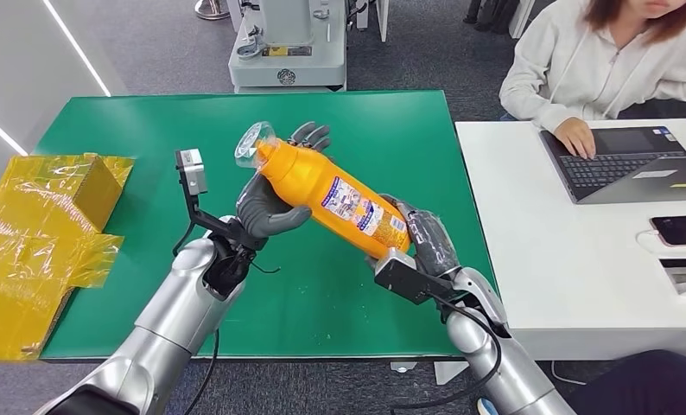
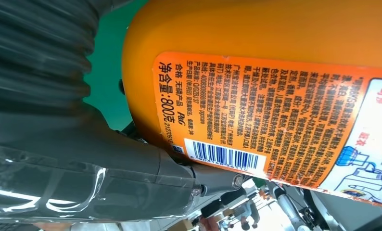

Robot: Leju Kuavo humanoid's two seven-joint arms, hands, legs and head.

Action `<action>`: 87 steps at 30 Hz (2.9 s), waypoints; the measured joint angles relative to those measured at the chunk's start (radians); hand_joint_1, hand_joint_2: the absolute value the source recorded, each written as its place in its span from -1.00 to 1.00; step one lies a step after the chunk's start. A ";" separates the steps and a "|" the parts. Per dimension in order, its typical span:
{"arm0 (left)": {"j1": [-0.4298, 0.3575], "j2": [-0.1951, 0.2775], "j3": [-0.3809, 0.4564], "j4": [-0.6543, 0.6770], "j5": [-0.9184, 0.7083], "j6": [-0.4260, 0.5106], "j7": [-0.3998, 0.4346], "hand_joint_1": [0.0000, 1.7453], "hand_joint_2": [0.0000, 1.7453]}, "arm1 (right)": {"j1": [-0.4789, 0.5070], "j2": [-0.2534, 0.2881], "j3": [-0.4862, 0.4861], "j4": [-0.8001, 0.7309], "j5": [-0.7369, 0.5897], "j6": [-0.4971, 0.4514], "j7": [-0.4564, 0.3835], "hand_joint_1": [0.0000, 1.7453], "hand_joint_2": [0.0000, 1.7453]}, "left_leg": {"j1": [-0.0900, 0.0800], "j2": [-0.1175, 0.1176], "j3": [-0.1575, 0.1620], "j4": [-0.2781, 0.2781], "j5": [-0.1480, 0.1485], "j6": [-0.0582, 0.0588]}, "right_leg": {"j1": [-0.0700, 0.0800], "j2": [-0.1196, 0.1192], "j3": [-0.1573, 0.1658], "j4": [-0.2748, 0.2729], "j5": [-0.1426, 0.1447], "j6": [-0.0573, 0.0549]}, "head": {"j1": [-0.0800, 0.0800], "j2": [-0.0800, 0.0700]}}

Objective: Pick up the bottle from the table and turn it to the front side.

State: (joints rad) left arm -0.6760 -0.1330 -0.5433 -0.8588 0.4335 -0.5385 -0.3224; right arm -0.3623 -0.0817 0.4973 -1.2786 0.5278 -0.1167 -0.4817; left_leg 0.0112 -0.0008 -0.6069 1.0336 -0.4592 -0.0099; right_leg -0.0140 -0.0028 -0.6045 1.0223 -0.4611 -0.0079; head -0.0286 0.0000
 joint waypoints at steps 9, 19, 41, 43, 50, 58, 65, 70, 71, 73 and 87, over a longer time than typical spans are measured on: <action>-0.010 -0.003 -0.003 -0.001 0.009 0.055 -0.002 1.00 1.00 | -0.021 0.000 0.005 0.032 -0.003 -0.002 -0.003 1.00 1.00 | 0.000 0.000 0.000 0.000 0.000 0.000 | 0.000 0.000 0.000 0.000 0.000 0.000 | 0.000 0.000; 0.005 -0.022 -0.003 -0.037 0.058 0.107 0.006 1.00 1.00 | -0.029 0.010 0.015 0.048 0.001 -0.009 -0.003 1.00 1.00 | 0.000 0.000 0.000 0.000 0.000 0.000 | 0.000 0.000 0.000 0.000 0.000 0.000 | 0.000 0.000; -0.031 0.031 0.004 0.002 -0.114 0.200 -0.079 1.00 1.00 | 0.095 -0.021 -0.042 -0.062 -0.021 -0.022 -0.016 -1.00 1.00 | 0.000 0.000 0.000 0.000 0.000 0.000 | 0.000 0.000 0.000 0.000 0.000 0.000 | 0.000 0.000; -0.040 0.046 0.011 0.009 -0.157 0.220 -0.097 1.00 1.00 | 0.110 -0.030 -0.049 -0.077 -0.024 -0.023 -0.020 -1.00 1.00 | 0.000 0.000 0.000 0.000 0.000 0.000 | 0.000 0.000 0.000 0.000 0.000 0.000 | 0.000 0.000; -0.122 0.118 0.016 0.021 -0.512 0.472 -0.161 1.00 1.00 | 0.132 -0.067 -0.053 -0.137 -0.037 -0.022 -0.028 -1.00 1.00 | 0.000 0.001 0.000 0.000 0.000 0.000 | 0.000 0.001 -0.001 0.000 0.000 0.000 | 0.000 0.000; -0.243 0.193 0.002 0.037 -0.886 0.702 -0.137 1.00 1.00 | 0.132 -0.094 -0.053 -0.169 -0.045 -0.020 -0.029 -1.00 1.00 | 0.000 0.001 0.000 0.000 0.000 -0.001 | 0.000 0.001 0.000 0.001 0.000 0.000 | 0.000 0.000; -0.311 0.268 -0.045 0.114 -1.226 0.882 -0.081 1.00 1.00 | 0.147 -0.106 -0.052 -0.188 -0.046 -0.030 -0.029 -1.00 1.00 | 0.000 0.001 0.000 0.000 0.000 -0.001 | 0.000 0.002 -0.001 0.001 0.000 0.000 | 0.000 0.000; -0.341 0.318 -0.094 0.207 -1.493 0.979 0.003 1.00 1.00 | 0.165 -0.107 -0.052 -0.203 -0.039 -0.039 -0.028 -1.00 1.00 | 0.000 0.002 0.000 0.000 0.000 -0.001 | 0.000 0.003 -0.001 0.001 0.000 0.000 | 0.000 0.000; -0.347 0.328 -0.105 0.225 -1.536 0.986 0.021 1.00 1.00 | 0.168 -0.107 -0.052 -0.205 -0.037 -0.041 -0.028 -1.00 1.00 | 0.000 0.002 0.000 0.000 0.000 -0.001 | 0.000 0.003 -0.001 0.001 0.000 0.000 | 0.000 0.000; -0.356 0.349 -0.127 0.262 -1.604 0.994 0.054 1.00 1.00 | 0.180 -0.107 -0.053 -0.211 -0.032 -0.044 -0.028 -1.00 1.00 | 0.000 0.002 0.000 -0.001 0.000 -0.001 | 0.000 0.003 -0.001 0.001 0.000 0.000 | 0.000 0.000; -0.432 0.459 -0.167 0.451 -1.770 0.867 0.141 1.00 1.00 | 0.273 -0.106 -0.104 -0.266 0.019 -0.059 -0.022 -1.00 1.00 | 0.000 0.002 0.000 -0.001 0.000 -0.001 | 0.000 0.003 -0.001 0.001 0.000 0.000 | 0.000 0.000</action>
State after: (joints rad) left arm -1.1083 0.3262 -0.7107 -0.4082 -1.3363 0.3288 -0.1813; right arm -0.0894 -0.1876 0.3931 -1.5450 0.5470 -0.1756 -0.5038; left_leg 0.0115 0.0013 -0.6069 1.0329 -0.4588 -0.0106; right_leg -0.0137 0.0000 -0.6056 1.0235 -0.4612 -0.0082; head -0.0285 0.0000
